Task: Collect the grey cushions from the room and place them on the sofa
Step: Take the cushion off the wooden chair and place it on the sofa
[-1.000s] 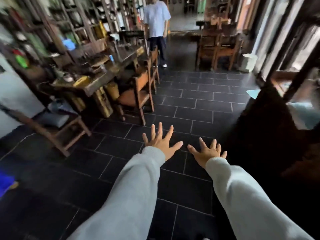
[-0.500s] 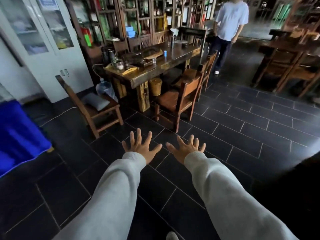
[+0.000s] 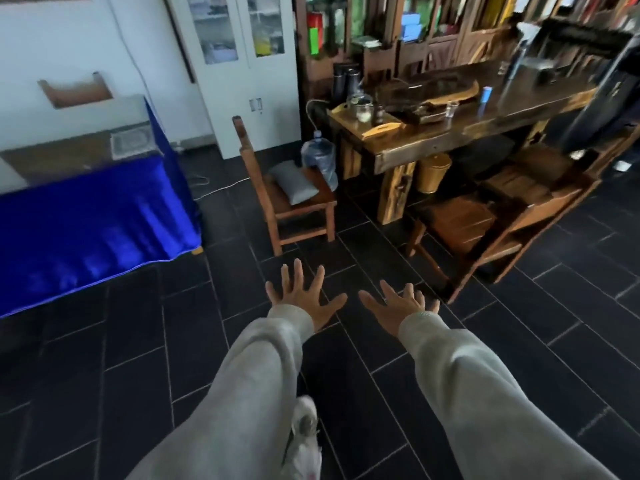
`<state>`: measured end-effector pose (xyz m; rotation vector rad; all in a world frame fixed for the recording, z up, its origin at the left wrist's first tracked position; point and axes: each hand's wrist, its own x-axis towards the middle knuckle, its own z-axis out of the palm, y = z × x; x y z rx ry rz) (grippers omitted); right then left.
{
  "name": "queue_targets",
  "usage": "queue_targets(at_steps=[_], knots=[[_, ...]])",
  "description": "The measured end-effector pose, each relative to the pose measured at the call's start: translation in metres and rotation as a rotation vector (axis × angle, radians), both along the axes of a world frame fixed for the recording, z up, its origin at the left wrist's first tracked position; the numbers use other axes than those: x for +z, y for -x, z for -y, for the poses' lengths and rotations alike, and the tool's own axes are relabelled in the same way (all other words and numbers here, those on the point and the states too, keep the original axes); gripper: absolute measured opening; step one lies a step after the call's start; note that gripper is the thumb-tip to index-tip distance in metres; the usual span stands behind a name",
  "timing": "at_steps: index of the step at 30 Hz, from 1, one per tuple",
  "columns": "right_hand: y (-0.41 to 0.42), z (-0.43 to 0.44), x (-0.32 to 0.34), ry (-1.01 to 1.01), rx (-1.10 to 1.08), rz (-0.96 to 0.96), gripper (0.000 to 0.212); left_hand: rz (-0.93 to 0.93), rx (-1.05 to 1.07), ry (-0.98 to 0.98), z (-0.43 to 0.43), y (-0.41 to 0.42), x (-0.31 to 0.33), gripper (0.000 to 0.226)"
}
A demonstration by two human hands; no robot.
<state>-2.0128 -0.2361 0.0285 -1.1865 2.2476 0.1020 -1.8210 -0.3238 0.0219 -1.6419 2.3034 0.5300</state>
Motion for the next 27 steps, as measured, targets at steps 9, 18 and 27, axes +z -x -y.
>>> queue_targets(at_steps=[9,18,27], knots=[[0.027,0.233,-0.023,-0.037,0.092,-0.03,0.104,-0.027,0.116,-0.063,0.218,0.016,-0.022,0.103],[0.077,0.432,-0.016,-0.045,0.142,-0.079,0.098,0.017,0.15,-0.121,0.411,0.045,-0.026,0.1],[0.155,0.636,-0.055,-0.022,0.184,-0.026,0.101,0.044,0.256,-0.146,0.596,0.123,-0.075,0.104]])
